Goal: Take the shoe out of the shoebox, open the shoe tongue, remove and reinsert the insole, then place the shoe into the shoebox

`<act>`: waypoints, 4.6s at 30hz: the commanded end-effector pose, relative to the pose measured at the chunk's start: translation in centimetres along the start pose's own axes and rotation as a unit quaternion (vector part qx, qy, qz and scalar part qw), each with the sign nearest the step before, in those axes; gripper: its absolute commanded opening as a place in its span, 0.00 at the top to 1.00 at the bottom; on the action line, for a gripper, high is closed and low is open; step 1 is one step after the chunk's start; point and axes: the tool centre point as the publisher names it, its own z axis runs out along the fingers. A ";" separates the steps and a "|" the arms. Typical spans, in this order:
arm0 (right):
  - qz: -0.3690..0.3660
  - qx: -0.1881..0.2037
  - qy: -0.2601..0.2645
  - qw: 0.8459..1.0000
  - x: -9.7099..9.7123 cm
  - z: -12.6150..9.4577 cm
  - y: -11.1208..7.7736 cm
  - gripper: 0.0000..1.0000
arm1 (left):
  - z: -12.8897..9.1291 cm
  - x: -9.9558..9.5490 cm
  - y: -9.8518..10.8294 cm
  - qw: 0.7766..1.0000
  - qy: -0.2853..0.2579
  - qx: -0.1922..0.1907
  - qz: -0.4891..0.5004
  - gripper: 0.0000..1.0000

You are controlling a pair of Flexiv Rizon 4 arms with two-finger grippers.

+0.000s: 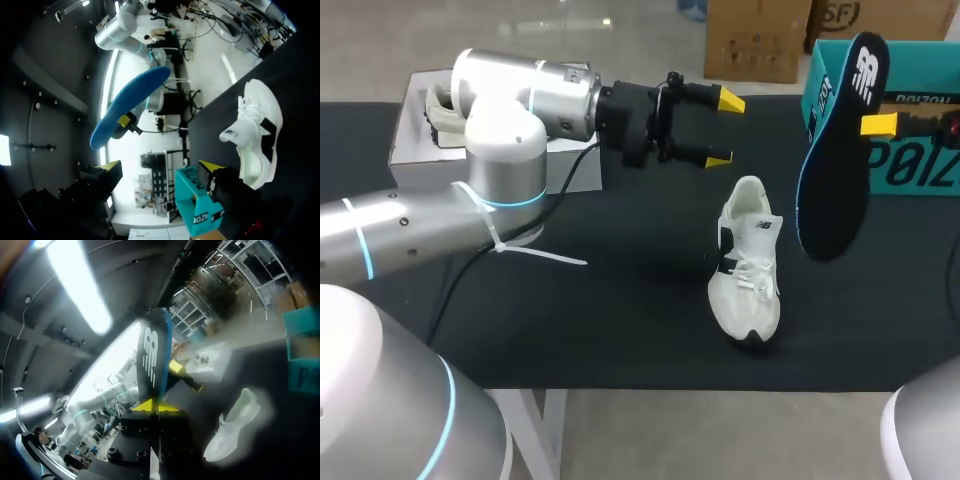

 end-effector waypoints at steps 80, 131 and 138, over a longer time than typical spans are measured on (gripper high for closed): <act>0.102 0.119 0.055 0.986 -9.4 7.6 4.0 0.00 | 5.1 -0.2 0.9 0.994 0.038 -0.057 0.083 1.00; -0.201 0.197 -0.266 0.922 4.3 -0.1 0.4 0.00 | 1.7 1.7 2.0 0.999 0.039 -0.002 0.018 1.00; -0.201 0.197 -0.266 0.922 4.3 -0.1 0.4 0.00 | 1.7 1.7 2.0 0.999 0.039 -0.002 0.018 1.00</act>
